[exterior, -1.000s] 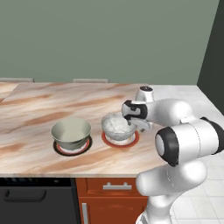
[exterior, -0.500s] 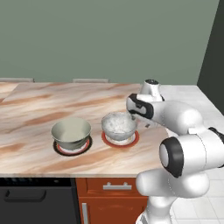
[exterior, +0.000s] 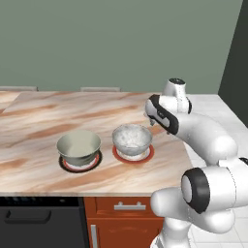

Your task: Move the bowls from the cabinet to the plates on the dining table.

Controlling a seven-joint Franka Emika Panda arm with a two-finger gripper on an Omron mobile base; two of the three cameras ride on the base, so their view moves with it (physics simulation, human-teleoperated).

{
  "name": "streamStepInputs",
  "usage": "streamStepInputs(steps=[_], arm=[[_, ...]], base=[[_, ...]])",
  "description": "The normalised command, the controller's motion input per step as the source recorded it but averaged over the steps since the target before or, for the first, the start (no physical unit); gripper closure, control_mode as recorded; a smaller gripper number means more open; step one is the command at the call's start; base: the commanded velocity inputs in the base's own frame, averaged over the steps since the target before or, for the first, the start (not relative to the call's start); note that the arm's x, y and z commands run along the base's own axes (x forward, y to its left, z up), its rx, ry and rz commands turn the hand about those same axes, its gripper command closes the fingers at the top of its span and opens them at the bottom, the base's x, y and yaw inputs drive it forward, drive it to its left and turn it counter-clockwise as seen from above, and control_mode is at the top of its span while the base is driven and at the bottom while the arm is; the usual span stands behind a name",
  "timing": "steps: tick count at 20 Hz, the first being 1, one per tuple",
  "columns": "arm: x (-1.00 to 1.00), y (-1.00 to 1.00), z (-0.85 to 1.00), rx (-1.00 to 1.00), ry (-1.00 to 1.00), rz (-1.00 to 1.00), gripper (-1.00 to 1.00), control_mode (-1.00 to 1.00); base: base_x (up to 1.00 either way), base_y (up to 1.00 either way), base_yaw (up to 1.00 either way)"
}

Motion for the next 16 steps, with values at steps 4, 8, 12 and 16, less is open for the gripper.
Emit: streamStepInputs(steps=[4, 8, 12, 16], arm=[[-0.25, -0.07, 0.5, 0.0, -0.06, 0.01, -1.0, -1.0], [-0.24, -0.09, 0.55, 0.0, -0.03, 0.01, -1.0, -1.0], [-0.24, -0.08, 0.55, 0.0, -0.03, 0.01, -1.0, -1.0], [-0.31, -0.11, 0.47, 0.0, -0.06, 0.01, -1.0, -1.0]], base=[[0.0, 0.0, 0.0], [0.0, 0.0, 0.0], [0.0, 0.0, 0.0], [0.0, 0.0, 0.0]])
